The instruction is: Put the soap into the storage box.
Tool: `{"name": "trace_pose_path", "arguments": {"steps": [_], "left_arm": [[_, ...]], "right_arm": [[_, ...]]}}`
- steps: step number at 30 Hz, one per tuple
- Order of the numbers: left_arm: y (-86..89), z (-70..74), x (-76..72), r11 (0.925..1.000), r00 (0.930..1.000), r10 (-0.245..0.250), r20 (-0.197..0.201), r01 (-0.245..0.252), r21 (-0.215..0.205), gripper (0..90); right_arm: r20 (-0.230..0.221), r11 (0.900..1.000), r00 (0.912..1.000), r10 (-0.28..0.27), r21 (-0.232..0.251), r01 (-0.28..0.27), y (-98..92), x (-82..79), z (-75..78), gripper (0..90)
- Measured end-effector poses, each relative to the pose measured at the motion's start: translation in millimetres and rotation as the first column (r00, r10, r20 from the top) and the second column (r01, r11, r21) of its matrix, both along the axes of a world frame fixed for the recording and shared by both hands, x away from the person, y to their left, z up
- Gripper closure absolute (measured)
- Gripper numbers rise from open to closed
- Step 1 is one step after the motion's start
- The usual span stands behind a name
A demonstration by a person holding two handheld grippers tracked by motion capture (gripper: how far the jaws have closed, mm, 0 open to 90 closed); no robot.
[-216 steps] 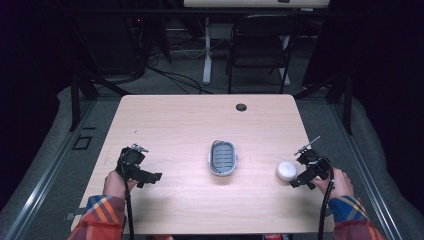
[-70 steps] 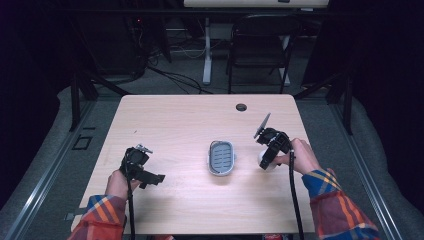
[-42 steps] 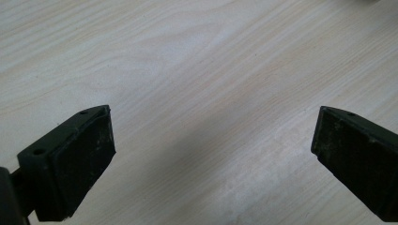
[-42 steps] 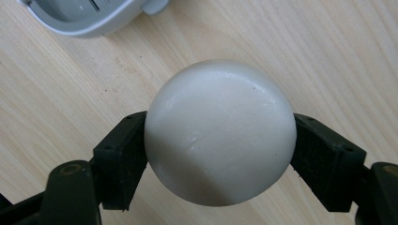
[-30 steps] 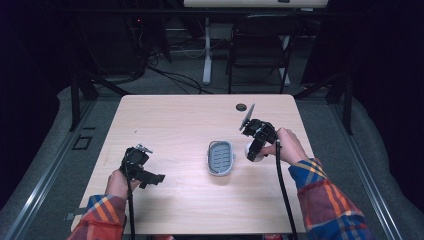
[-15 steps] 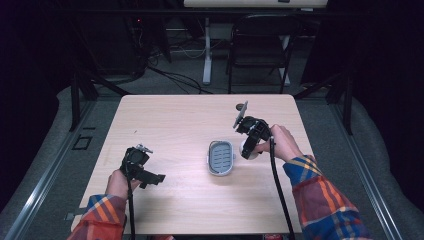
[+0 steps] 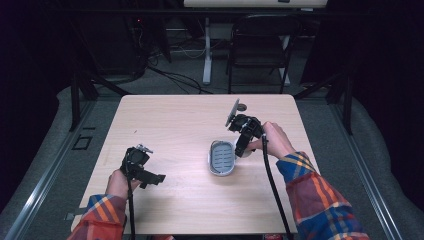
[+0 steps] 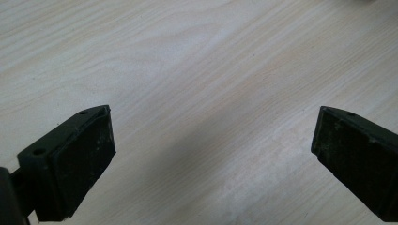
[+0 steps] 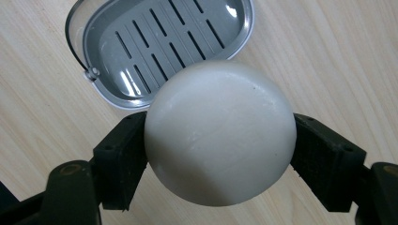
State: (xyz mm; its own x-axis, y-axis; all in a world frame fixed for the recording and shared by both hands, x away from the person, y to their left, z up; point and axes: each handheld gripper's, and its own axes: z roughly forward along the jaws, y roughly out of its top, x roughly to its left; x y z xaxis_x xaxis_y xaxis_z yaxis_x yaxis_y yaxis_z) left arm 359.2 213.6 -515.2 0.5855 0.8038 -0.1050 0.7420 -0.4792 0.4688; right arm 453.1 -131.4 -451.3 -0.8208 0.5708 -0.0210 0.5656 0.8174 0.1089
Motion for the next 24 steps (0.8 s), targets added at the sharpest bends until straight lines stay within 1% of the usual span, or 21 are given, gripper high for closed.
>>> {"name": "trace_pose_path", "arguments": {"steps": [2,3,8,11,15,21,23,24], "left_arm": [[0.0,0.0,0.0,1.0000,1.0000,0.000,0.000,0.000,0.000,0.0],[0.1,-0.1,0.1,1.0000,1.0000,0.000,-0.001,0.000,-0.001,0.0],[0.0,0.0,0.0,1.0000,1.0000,-0.001,0.000,0.001,0.000,0.0],[-0.1,0.0,-0.1,1.0000,1.0000,-0.001,0.000,0.001,-0.001,0.0],[0.0,-0.1,0.0,1.0000,1.0000,-0.001,0.000,0.001,-0.001,0.0],[-0.2,-0.1,0.0,1.0000,1.0000,-0.002,0.000,0.002,-0.001,0.0],[-0.2,-0.1,0.0,1.0000,1.0000,-0.003,0.000,0.003,-0.001,0.0],[-0.2,-0.1,0.0,1.0000,1.0000,-0.003,0.000,0.003,-0.001,0.0]], "right_arm": [[-0.004,1.000,0.9999,0.015,-0.012,-0.015,6.4,1.4,1.6,23.5],[0.001,1.000,0.9999,0.011,0.000,-0.011,8.4,1.1,0.9,23.5],[-0.005,1.000,0.9995,0.030,-0.008,-0.030,16.5,2.7,1.6,23.5],[-0.006,0.999,0.9992,0.040,-0.001,-0.040,24.0,3.4,-0.6,23.5],[-0.011,0.999,0.9986,0.051,-0.010,-0.052,30.8,5.0,-1.7,23.5],[-0.015,0.998,0.9980,0.061,-0.003,-0.061,36.6,5.1,-5.1,23.5],[-0.019,0.998,0.9974,0.069,-0.012,-0.070,40.8,5.2,-6.5,23.5],[-0.018,0.997,0.9973,0.071,-0.008,-0.071,42.1,5.1,-7.3,23.5]]}}
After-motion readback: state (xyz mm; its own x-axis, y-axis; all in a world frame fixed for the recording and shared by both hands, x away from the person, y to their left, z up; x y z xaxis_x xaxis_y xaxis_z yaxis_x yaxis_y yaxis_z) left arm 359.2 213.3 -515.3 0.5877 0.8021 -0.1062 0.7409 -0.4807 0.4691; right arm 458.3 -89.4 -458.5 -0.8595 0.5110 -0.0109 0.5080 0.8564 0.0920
